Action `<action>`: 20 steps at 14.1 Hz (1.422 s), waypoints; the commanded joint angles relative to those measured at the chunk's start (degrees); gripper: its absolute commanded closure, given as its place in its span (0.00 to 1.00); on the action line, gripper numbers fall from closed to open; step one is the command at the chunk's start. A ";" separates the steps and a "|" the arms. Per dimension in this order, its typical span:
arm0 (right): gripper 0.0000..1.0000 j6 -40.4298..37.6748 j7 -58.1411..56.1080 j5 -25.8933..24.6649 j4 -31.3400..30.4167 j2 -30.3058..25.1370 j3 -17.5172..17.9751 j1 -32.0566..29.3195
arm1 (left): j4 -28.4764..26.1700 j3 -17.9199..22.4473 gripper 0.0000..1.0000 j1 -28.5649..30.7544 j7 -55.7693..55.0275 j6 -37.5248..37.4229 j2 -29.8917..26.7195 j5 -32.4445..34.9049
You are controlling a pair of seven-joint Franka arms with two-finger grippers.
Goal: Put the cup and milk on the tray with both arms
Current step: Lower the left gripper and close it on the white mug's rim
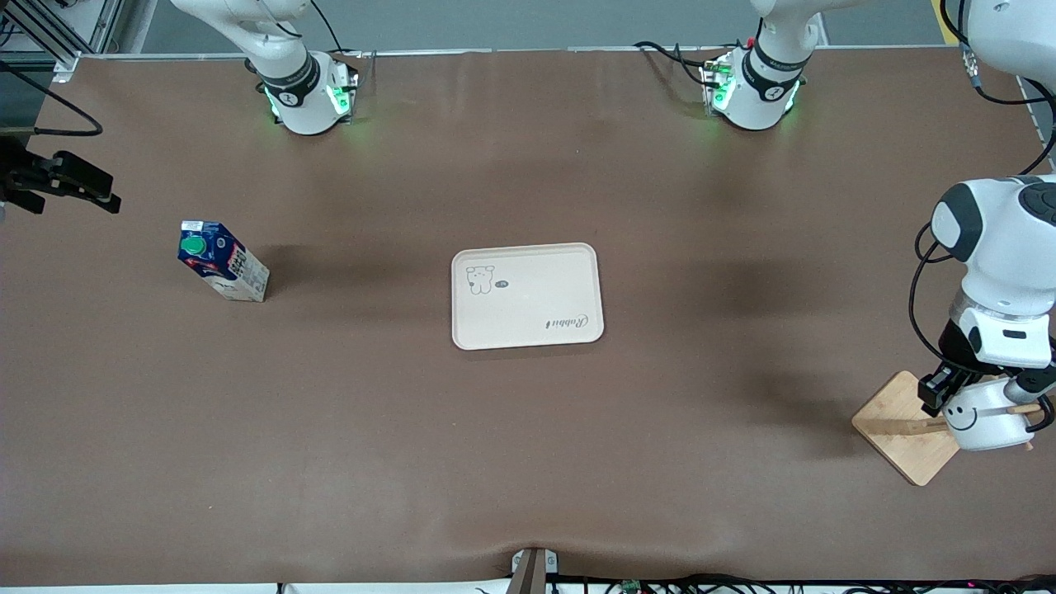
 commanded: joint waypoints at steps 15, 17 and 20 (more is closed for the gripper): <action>0.00 -0.57 -0.43 0.17 2.58 1.67 0.71 -0.21 | 9.21 -0.59 1.00 -7.29 -1.22 -19.58 -3.32 1.77; 0.00 -0.57 -0.43 0.17 2.58 1.67 0.71 -0.21 | 11.14 -0.59 1.00 -8.35 -1.13 -24.59 -4.20 1.86; 0.00 -0.57 -0.43 1.22 2.58 1.76 0.62 -0.73 | 12.29 -0.59 1.00 -9.49 -0.96 -28.74 -5.25 1.86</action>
